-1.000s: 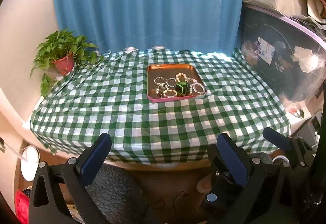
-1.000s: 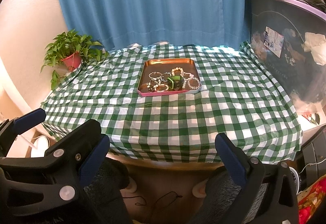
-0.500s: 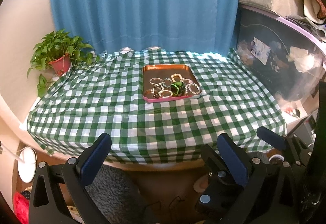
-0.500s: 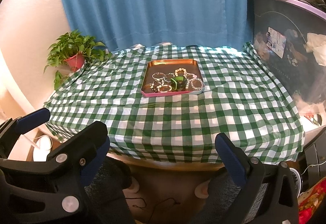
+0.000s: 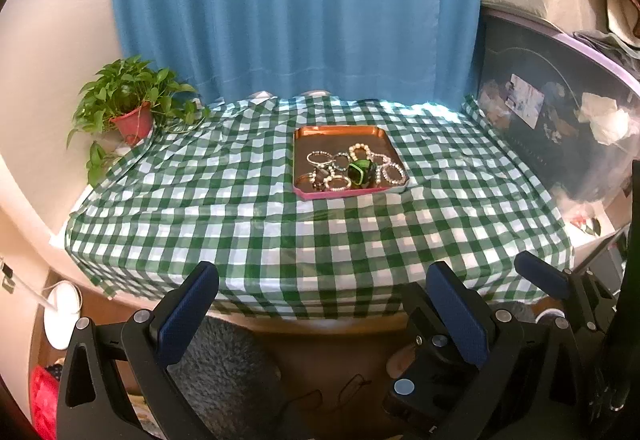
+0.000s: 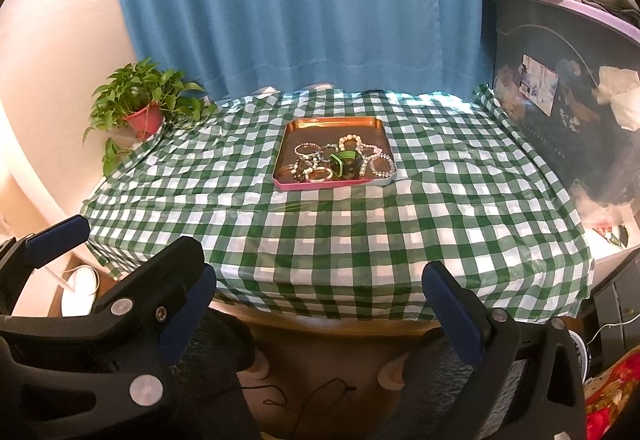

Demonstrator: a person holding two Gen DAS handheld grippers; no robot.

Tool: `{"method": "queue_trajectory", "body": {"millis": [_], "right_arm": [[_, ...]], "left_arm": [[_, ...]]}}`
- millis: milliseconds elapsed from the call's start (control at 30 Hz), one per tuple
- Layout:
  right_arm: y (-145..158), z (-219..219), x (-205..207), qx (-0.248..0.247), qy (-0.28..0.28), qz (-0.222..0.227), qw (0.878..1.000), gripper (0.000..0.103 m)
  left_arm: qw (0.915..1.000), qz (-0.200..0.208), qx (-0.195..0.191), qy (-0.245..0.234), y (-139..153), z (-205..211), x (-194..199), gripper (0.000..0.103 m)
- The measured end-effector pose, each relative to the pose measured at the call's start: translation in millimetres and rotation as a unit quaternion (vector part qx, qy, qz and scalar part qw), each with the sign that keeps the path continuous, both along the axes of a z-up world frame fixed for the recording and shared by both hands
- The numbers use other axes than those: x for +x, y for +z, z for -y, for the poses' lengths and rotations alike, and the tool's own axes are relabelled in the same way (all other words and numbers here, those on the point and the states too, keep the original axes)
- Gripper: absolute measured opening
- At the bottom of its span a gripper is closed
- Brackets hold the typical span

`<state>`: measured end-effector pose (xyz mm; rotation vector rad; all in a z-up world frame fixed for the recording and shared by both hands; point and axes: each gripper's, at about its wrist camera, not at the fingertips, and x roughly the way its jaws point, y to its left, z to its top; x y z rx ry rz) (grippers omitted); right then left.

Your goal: Organize jewelry

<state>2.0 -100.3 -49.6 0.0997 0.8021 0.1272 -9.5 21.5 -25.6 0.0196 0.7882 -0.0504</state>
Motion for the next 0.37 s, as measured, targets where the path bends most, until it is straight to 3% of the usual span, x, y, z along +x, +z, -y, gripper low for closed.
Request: {"method": "queue_trajectory", "body": {"millis": [367], "right_arm": [[-1.4,0.2,2.2,0.003,0.002,-0.003,1.000,0.103]], "left_arm": [[1.0000,-0.005,0.001,0.001,-1.7,-0.6,4.3,0.103]]}}
